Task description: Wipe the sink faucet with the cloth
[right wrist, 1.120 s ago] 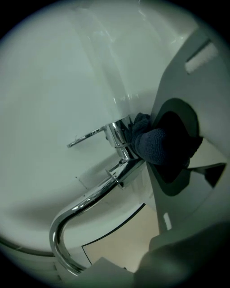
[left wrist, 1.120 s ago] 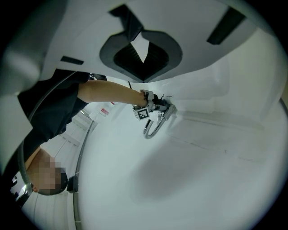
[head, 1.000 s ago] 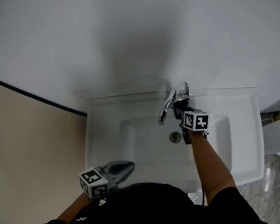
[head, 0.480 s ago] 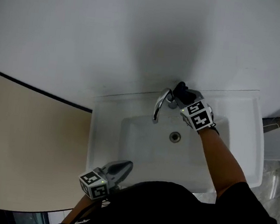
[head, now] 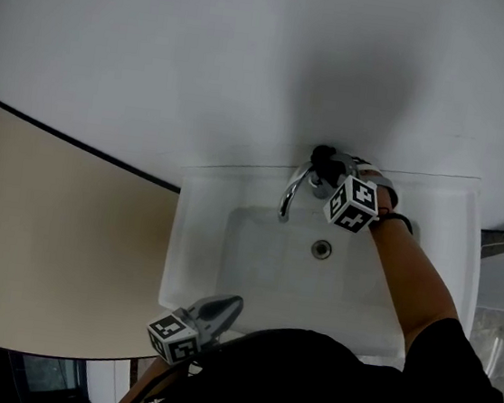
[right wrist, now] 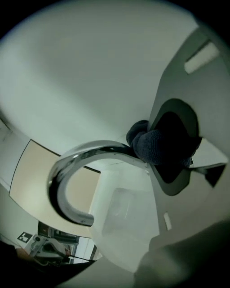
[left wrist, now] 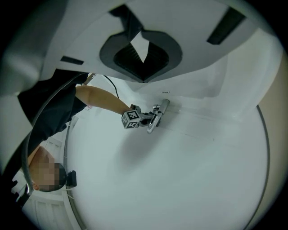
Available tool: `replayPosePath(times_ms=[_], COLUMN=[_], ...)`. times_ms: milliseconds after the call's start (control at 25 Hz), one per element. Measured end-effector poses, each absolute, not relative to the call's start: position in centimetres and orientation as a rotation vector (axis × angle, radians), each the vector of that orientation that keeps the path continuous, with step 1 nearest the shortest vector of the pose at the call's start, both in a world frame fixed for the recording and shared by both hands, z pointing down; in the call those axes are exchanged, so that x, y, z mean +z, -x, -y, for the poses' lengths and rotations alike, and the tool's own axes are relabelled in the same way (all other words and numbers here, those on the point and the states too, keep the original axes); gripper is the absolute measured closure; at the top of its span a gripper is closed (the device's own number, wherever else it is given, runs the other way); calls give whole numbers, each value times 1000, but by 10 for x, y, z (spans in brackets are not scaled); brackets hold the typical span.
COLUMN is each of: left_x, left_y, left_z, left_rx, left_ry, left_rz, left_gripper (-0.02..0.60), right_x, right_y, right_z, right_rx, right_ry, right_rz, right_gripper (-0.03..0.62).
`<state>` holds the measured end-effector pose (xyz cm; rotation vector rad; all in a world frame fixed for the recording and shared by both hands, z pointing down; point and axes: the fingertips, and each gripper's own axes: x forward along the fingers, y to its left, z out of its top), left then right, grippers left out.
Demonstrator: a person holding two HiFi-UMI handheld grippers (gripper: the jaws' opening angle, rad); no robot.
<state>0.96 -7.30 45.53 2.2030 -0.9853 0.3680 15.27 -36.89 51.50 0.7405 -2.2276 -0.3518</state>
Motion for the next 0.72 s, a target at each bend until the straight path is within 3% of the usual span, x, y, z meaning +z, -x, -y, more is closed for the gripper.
replayPosePath(times_ms=[440, 720], left_x=[446, 452], left_y=[-10, -17], left_z=[86, 86], left_rx=[379, 384], left_ry=[-2233, -2229], left_rz=[988, 954], left_gripper=[589, 589], right_x=[459, 465], right_y=[-149, -148], right_z=[347, 350], right_rx=[-465, -363], right_ry=[-627, -587], right_rz=[2421, 2537], right_gripper=[482, 485])
